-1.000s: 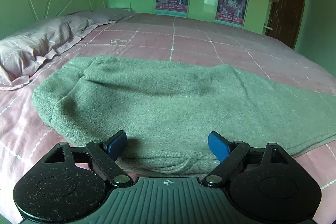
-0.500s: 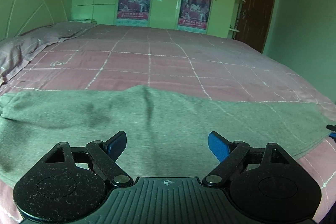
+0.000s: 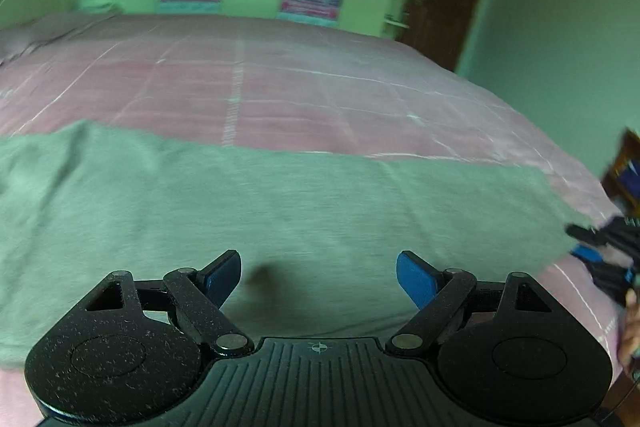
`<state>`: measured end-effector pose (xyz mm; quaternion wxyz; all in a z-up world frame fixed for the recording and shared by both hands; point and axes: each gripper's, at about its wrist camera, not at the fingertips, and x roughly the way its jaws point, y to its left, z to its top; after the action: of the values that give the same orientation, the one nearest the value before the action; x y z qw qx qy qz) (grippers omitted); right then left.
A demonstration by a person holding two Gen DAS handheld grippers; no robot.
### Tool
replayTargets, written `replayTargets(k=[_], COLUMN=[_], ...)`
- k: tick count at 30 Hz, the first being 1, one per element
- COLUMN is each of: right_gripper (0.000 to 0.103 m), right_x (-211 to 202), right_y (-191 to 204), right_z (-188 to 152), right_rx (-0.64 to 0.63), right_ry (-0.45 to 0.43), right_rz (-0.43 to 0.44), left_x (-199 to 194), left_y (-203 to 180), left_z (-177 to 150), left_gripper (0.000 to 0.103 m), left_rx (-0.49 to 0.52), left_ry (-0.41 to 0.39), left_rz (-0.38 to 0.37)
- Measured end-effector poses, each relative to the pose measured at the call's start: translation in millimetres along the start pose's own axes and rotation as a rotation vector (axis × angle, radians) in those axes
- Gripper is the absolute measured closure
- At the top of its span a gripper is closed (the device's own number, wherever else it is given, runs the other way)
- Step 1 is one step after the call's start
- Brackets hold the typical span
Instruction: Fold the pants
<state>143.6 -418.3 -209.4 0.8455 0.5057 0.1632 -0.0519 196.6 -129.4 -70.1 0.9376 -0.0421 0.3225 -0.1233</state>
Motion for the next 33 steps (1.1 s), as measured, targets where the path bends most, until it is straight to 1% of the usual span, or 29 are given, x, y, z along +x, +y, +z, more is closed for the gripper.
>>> replayTargets(k=[1,3,4,6,7,8,10,12,14,16,17,18,22,23,24,25,26,28,30,32,33], right_gripper=[0.091,0.091,0.090,0.090,0.088,0.088,0.084,0.083,0.082,0.082,0.086,0.098,0.097,0.096,0.095,0.097,0.098,0.101,0.101,0.101,0.101], right_x=[0,-1,-1,-1,-1,-2,-5,-5,-3,-1,0,0,2,4,6,6,4,-1,-8,-10,-9], right_y=[0,1,1,0,0,0,0,-2,-5,-7,-6,-4,16,18,17,17,21,43,75,115,132], right_z=[0,0,1,2,4,4,6,8,8,9,9,10,5,6,7,8,9,7,0,-14,-24], right_rx=[-0.004,-0.004,-0.004,-0.006,-0.004,0.002,0.021,0.038,0.067,0.091,0.090,0.076,-0.059,-0.071,-0.051,-0.027,-0.034,-0.110,-0.212,-0.324,-0.367], right_ry=[0.004,0.011,0.015,0.023,0.025,0.023,0.006,-0.003,-0.013,-0.018,-0.021,-0.029,-0.041,-0.041,-0.031,-0.030,-0.035,-0.042,-0.047,-0.049,-0.047], right_rz=[0.001,0.005,0.006,0.009,0.015,0.019,0.030,0.037,0.050,0.056,0.043,0.009,-0.082,-0.098,-0.103,-0.099,-0.091,-0.069,-0.025,0.019,0.038], left_x=[3,8,12,22,25,25,22,15,18,20,22,23,31,32,32,32,31,14,-18,-54,-69], left_y=[-17,-36,-41,-50,-53,-55,-56,-56,-57,-57,-57,-55,-60,-62,-63,-62,-58,-41,-11,29,52], left_z=[1,2,2,-1,-5,-7,-9,-6,-10,-12,-13,-13,-16,-16,-16,-15,-13,-6,-5,-10,-12], left_gripper=[0.018,0.018,0.018,0.018,0.018,0.017,0.016,0.016,0.016,0.014,0.014,0.013,0.010,0.010,0.008,0.008,0.008,0.008,0.008,0.008,0.008], left_rx=[0.043,0.056,0.055,0.059,0.078,0.091,0.088,0.065,0.053,0.055,0.059,0.064,0.099,0.105,0.111,0.112,0.091,0.033,0.006,-0.035,-0.064], left_ry=[0.004,0.008,0.025,0.084,0.097,0.092,0.086,0.080,0.103,0.108,0.108,0.105,0.099,0.098,0.097,0.098,0.100,0.074,-0.017,-0.103,-0.126], left_rz=[0.026,0.063,0.082,0.091,0.108,0.116,0.122,0.116,0.120,0.118,0.119,0.121,0.145,0.150,0.152,0.148,0.129,0.058,0.051,0.040,0.034])
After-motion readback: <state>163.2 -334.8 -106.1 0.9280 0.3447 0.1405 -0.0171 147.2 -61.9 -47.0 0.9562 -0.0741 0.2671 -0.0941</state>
